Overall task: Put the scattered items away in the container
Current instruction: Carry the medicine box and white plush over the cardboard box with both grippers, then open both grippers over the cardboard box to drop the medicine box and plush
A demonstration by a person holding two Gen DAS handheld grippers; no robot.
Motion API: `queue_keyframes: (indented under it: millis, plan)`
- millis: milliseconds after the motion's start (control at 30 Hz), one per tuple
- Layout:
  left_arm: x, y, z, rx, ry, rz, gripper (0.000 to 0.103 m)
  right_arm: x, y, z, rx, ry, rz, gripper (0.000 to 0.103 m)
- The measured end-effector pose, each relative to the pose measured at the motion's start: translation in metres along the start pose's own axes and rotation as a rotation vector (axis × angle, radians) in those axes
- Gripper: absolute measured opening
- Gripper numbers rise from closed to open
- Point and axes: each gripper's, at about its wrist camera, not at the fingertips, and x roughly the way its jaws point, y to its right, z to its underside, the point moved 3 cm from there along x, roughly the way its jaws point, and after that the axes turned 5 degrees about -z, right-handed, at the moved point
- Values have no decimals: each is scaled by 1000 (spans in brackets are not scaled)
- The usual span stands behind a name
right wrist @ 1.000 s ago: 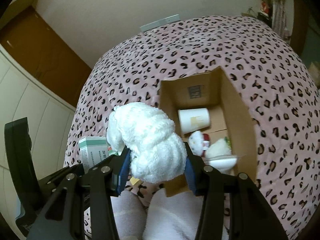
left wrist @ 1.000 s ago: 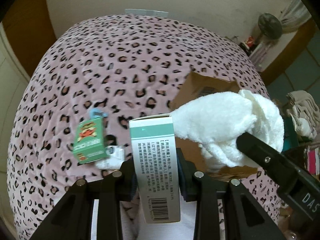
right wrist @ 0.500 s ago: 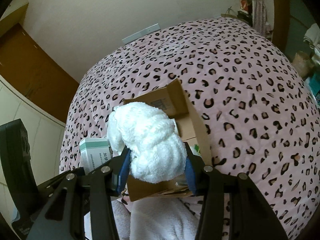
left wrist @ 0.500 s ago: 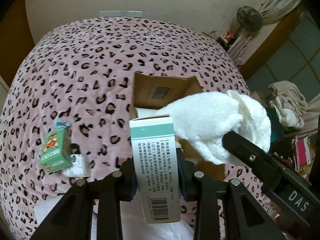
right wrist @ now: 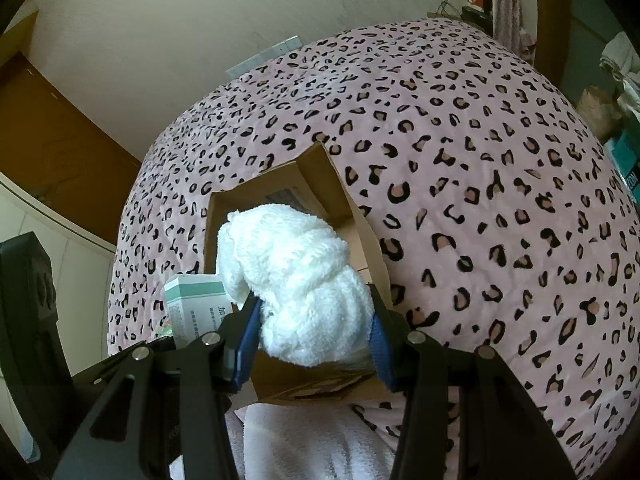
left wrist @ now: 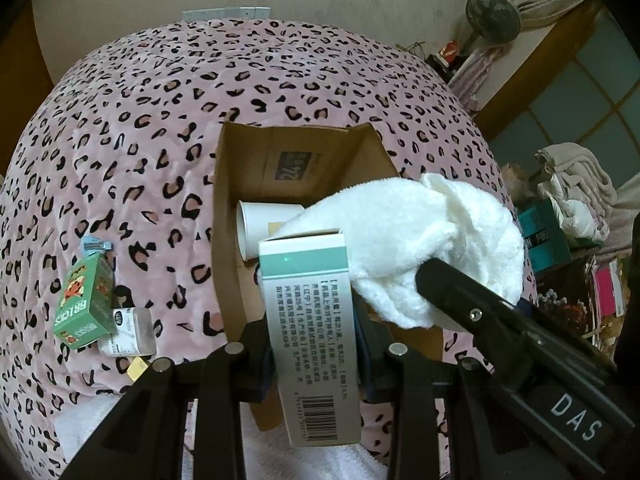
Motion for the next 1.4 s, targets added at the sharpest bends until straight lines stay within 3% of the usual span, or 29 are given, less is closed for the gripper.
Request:
queue_keyframes:
  millis: [633,767,933,1333,1400]
  plan:
    - [14,9,3,18,-30,-1,32,16,4,2,0,-39,22,49]
    - [14,7,4,13,-34,-4,34,17,3,2,-3,-45,28,52]
    - [10,2,4,-3,-29,-12,44,13,2,1,-7,-36,36,57]
    - [-9,-18,7,-31,-9,-58,45,2,0,2,-1,-40,74,62]
    - [-10,-20,9,-29,-12,-68,45,2,-2,4,-11,-47,84,68]
